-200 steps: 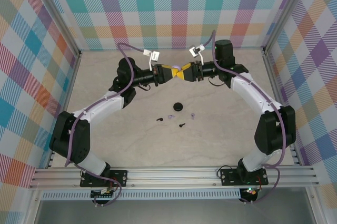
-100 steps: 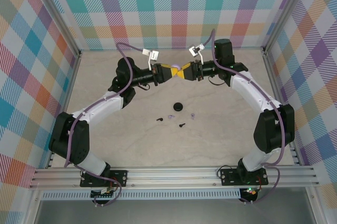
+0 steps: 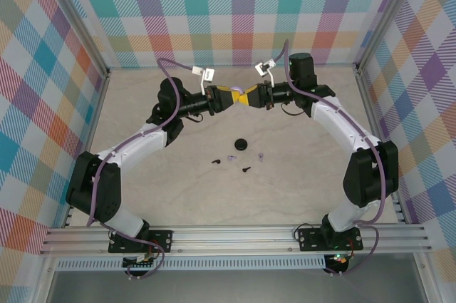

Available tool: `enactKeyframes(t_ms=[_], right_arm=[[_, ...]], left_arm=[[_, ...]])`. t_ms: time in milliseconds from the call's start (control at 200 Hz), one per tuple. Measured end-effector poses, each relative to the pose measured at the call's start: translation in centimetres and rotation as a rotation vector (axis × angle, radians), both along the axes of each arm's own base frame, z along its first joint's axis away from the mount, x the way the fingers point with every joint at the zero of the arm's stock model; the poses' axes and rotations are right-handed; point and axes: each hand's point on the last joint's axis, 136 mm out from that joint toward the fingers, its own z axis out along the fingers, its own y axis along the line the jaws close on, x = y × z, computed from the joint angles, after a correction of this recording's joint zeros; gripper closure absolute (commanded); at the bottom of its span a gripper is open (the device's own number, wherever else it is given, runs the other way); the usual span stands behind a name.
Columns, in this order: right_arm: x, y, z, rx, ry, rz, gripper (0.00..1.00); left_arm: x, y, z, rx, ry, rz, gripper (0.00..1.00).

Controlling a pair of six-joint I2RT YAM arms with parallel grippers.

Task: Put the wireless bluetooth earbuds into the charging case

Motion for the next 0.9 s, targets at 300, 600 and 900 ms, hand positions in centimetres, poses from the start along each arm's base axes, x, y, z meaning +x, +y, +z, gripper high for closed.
enactKeyframes(t_ms=[300, 600, 900], right_arm=[[0.12, -0.01, -0.40, -0.022, 0.009, -0.022, 0.84], [0.08, -0.13, 0.00, -0.022, 0.000, -0.033, 0.84], [0.12, -0.28, 0.10, -0.022, 0.007, -0.038, 0.69]], left_arm=[[0.19, 0.08, -0.42, 0.016, 0.011, 0.016, 0.63], [-0.24, 0.38, -0.11, 0.029, 0.000, 0.022, 0.76], [-0.20, 0.46, -0.02, 0.033, -0.012, 0.030, 0.92]])
